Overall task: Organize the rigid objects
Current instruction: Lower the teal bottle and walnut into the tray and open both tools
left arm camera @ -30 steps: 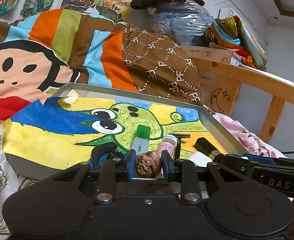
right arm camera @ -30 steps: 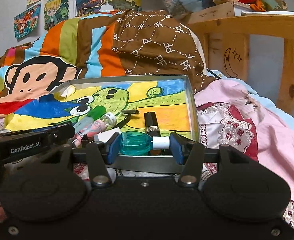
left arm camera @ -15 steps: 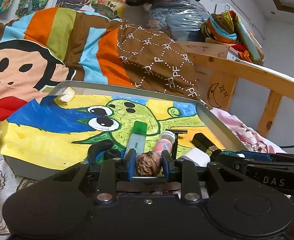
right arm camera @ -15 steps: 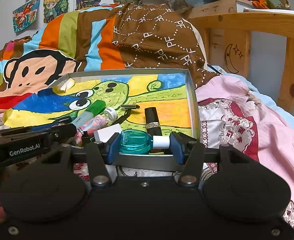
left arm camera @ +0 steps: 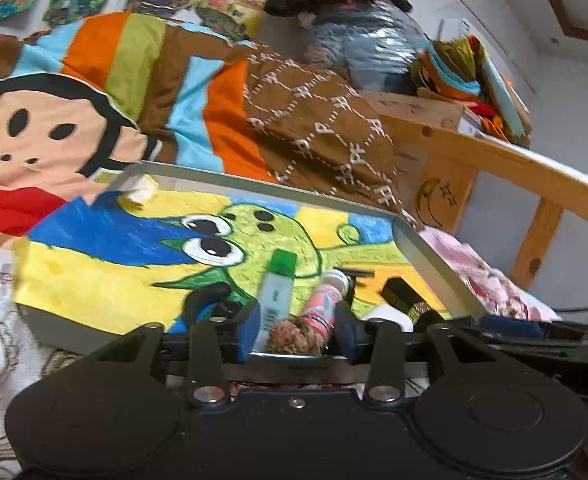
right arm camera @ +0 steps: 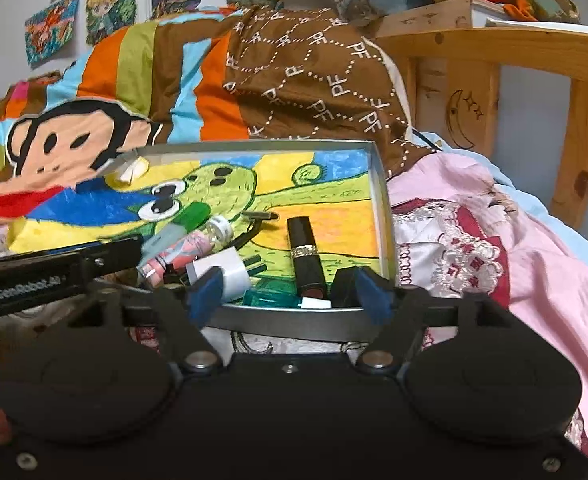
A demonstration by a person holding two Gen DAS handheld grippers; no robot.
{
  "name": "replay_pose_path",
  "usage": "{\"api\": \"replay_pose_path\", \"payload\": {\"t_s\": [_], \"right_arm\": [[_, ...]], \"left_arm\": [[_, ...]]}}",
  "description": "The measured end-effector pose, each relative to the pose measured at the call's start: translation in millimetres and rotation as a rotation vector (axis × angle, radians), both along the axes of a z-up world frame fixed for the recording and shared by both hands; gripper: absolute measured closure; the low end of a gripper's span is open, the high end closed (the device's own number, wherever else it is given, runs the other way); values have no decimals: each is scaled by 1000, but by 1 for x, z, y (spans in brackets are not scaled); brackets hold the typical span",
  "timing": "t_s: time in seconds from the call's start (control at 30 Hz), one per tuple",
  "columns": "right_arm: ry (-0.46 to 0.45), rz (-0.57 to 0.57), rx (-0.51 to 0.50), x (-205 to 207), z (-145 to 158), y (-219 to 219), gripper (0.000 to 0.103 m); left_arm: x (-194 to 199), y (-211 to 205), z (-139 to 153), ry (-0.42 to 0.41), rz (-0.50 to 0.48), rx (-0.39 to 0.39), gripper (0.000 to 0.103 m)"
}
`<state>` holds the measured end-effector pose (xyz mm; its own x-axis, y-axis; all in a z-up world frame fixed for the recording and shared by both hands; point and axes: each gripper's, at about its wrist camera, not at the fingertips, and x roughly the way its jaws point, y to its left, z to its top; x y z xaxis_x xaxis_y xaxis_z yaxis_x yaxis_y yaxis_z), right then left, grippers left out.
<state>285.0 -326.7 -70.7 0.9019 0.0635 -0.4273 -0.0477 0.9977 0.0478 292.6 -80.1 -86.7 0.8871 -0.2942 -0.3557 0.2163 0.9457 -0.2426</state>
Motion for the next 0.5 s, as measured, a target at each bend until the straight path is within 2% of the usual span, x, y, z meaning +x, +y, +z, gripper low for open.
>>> {"api": "replay_pose_path", "payload": {"t_s": [0.13, 0.2, 0.4, 0.5], "right_arm": [[-18, -18, 3, -8, 11, -5, 18], [-35, -23, 7, -14, 18, -6, 1], [-60, -13, -1, -36, 40, -3, 1], [-69, -19, 26, -49, 51, -4, 1]], "left_arm": [[-13, 5, 11, -30, 56, 17, 35], [-19, 7, 16, -33, 73, 18, 30], [-46, 16, 33, -38, 106, 43, 6], [-65, 20, 41, -49, 99, 78, 2]]}}
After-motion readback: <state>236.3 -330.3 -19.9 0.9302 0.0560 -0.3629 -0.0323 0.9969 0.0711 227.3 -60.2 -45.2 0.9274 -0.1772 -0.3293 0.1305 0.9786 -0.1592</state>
